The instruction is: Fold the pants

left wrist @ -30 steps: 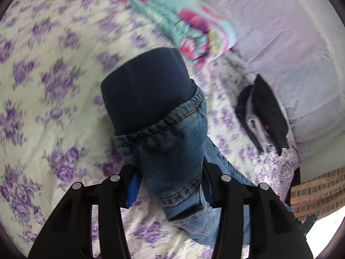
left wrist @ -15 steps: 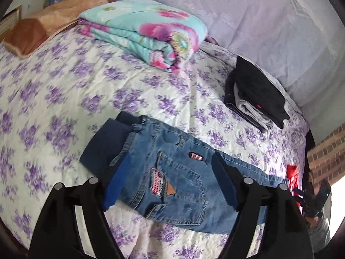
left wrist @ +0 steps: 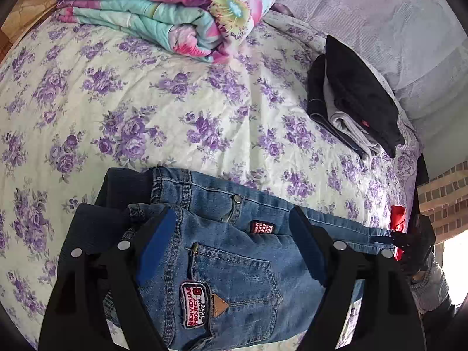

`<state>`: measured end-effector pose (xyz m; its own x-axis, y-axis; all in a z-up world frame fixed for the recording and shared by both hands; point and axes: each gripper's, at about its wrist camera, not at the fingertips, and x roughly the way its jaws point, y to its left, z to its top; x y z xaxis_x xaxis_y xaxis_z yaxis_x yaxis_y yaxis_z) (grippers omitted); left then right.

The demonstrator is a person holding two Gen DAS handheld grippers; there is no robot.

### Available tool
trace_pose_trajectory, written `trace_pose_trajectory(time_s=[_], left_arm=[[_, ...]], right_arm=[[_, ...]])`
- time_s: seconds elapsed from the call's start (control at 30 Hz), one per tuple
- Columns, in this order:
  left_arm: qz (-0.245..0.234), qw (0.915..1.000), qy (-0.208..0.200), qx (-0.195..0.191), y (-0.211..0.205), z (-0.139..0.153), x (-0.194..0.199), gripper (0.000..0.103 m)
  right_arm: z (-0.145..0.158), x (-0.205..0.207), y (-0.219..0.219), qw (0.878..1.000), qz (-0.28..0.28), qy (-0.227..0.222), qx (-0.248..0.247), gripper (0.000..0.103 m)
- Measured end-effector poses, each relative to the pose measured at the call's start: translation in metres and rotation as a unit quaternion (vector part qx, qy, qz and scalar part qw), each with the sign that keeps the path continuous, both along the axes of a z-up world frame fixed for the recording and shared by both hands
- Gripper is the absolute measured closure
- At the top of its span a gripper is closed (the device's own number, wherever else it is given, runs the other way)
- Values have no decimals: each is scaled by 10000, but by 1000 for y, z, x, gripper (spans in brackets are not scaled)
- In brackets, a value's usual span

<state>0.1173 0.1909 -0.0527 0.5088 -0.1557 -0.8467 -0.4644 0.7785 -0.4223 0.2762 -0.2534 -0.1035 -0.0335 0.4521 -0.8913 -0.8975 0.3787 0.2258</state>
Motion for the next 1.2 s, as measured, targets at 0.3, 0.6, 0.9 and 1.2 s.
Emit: trace_pose_trajectory(time_s=[0.3, 0.6, 0.9, 1.2], left_arm=[[-282, 9982, 515, 106, 4, -15, 8, 25], [-32, 9996, 262, -53, 15, -3, -18, 29], [441, 9982, 112, -386, 43, -7, -33, 31], [443, 9984, 40, -359, 53, -4, -65, 65]], right_arm=[[-3, -12, -2, 9992, 284, 49, -295, 80], [31, -65, -19, 9996, 82, -255, 40, 96], [27, -105, -12, 9998, -57, -205, -45, 96], [30, -127, -15, 9997, -57, -233, -58, 100]])
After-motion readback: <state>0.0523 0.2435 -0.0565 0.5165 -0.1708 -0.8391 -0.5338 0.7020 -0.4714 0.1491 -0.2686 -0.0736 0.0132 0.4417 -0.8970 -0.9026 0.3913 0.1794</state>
